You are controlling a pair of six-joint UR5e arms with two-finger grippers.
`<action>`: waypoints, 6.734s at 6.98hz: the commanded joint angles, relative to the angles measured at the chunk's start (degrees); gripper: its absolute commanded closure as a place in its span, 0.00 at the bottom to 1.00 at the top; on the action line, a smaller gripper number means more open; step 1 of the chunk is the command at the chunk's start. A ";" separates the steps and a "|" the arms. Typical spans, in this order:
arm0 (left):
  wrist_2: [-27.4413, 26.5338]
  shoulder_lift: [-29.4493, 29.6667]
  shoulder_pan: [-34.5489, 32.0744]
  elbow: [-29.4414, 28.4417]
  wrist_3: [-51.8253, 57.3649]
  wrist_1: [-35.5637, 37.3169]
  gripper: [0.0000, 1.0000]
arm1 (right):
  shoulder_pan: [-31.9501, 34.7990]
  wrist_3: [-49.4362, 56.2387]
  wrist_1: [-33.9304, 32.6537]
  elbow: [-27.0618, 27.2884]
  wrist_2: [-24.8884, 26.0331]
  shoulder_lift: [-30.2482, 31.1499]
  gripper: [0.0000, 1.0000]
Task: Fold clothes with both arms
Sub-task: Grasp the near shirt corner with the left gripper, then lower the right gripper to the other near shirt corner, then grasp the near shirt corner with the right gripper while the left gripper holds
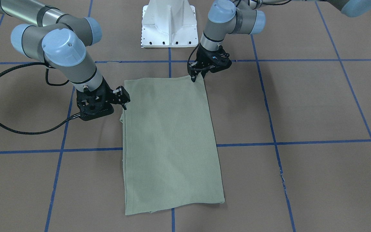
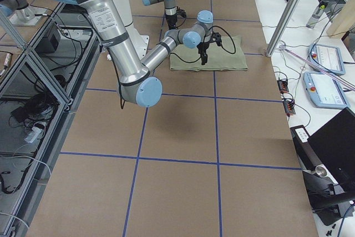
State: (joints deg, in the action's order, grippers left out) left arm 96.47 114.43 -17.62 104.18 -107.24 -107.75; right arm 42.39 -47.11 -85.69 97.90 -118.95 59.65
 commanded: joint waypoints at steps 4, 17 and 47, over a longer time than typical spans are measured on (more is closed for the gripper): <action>-0.23 -0.26 0.30 0.93 0.10 -0.26 1.00 | 0.24 -1.22 0.09 0.09 -0.06 -0.06 0.00; 0.65 -0.44 0.39 3.57 1.68 0.00 1.00 | -24.72 -65.09 0.18 10.21 21.48 6.98 0.00; 0.38 -0.43 0.39 3.57 1.59 0.00 1.00 | -24.20 -66.53 -0.44 3.70 21.65 1.53 0.00</action>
State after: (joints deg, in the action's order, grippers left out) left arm 96.85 114.05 -17.22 107.75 -105.64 -107.75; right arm 18.21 -113.62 -85.99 102.28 -97.30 61.65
